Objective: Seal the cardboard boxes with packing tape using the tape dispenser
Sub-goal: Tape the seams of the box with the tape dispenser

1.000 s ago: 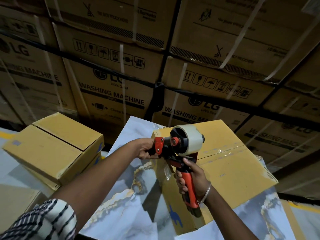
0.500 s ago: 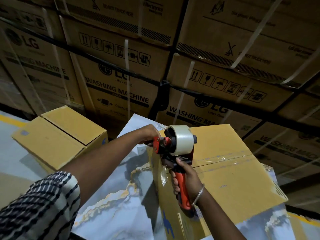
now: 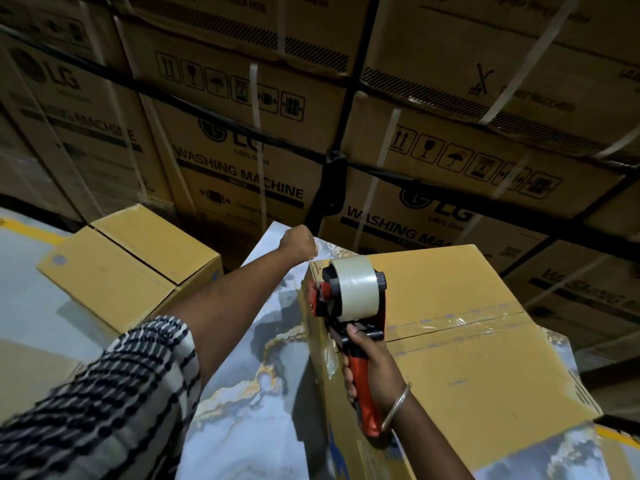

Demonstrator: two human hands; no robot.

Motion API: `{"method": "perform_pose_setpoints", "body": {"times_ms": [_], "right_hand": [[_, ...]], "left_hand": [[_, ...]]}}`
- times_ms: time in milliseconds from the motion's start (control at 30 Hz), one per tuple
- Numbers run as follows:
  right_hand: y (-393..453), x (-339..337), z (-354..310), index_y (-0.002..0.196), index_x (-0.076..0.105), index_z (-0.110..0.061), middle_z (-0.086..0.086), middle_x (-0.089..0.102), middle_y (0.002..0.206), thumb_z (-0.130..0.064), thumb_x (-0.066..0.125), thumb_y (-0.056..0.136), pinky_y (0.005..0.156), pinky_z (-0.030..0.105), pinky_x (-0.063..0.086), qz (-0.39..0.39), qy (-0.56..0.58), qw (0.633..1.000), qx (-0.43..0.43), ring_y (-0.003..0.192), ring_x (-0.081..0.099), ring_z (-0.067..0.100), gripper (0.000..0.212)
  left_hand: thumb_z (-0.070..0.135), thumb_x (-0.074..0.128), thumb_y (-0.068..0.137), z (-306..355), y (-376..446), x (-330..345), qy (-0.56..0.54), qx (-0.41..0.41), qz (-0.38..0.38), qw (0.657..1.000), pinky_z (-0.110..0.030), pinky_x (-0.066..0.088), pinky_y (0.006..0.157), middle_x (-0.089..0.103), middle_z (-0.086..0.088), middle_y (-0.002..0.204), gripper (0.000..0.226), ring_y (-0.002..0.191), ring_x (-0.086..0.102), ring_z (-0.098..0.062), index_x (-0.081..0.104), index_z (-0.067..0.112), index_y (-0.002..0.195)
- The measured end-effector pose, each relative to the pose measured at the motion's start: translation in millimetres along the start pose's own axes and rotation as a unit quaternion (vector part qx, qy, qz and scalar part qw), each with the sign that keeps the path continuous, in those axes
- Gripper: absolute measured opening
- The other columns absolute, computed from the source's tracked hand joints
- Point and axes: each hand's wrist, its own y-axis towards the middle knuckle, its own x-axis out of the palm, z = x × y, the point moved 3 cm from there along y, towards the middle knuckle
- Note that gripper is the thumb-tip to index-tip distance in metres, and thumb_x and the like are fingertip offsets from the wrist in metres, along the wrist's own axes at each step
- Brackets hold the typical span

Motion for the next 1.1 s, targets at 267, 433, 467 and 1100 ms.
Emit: {"method": "perform_pose_setpoints", "body": {"times_ms": [267, 433, 467, 1100], "right_hand": [[6, 2, 2, 0.059, 0.054, -0.010, 0.013, 0.043, 0.051, -0.059, 0.065, 0.076, 0.044, 0.027, 0.030, 0.004, -0.002, 1.000, -0.004, 0.037, 0.037, 0.021, 0.054], [10, 3, 3, 0.059, 0.054, -0.009, 0.013, 0.043, 0.051, -0.061, 0.066, 0.074, 0.044, 0.027, 0.029, 0.009, -0.004, 1.000, 0.005, 0.037, 0.036, 0.022, 0.055], [11, 3, 3, 0.059, 0.054, -0.010, 0.013, 0.043, 0.052, -0.062, 0.066, 0.075, 0.044, 0.028, 0.029, 0.009, -0.004, 1.000, 0.010, 0.037, 0.036, 0.022, 0.056], [17, 0, 5, 0.059, 0.054, -0.011, 0.010, 0.044, 0.054, -0.073, 0.066, 0.065, 0.046, 0.028, 0.031, 0.009, -0.015, 0.997, 0.070, 0.041, 0.037, 0.022, 0.063]], "left_hand": [[0.005, 0.059, 0.090, -9, 5, 12, 0.008, 0.003, 0.027, 1.000, -0.030, 0.043, 0.064, 0.067, -0.017, 0.083, 0.015, 0.085, 0.066, -0.034, 0.066, 0.000, 0.078], [0.006, 0.061, 0.088, -13, 11, 14, 0.042, -0.009, 0.003, 0.999, -0.025, 0.033, 0.050, 0.052, -0.005, 0.065, 0.034, 0.074, 0.055, -0.026, 0.049, 0.009, 0.057], [0.008, 0.062, 0.088, -15, 12, 14, 0.044, -0.015, 0.005, 0.999, -0.024, 0.030, 0.047, 0.049, -0.003, 0.062, 0.037, 0.072, 0.053, -0.025, 0.047, 0.010, 0.055], [0.023, 0.081, 0.081, -22, -8, 11, -0.019, 0.101, 0.103, 0.989, -0.023, 0.040, 0.066, 0.066, 0.001, 0.076, 0.014, 0.077, 0.063, -0.017, 0.071, 0.015, 0.079]]}}
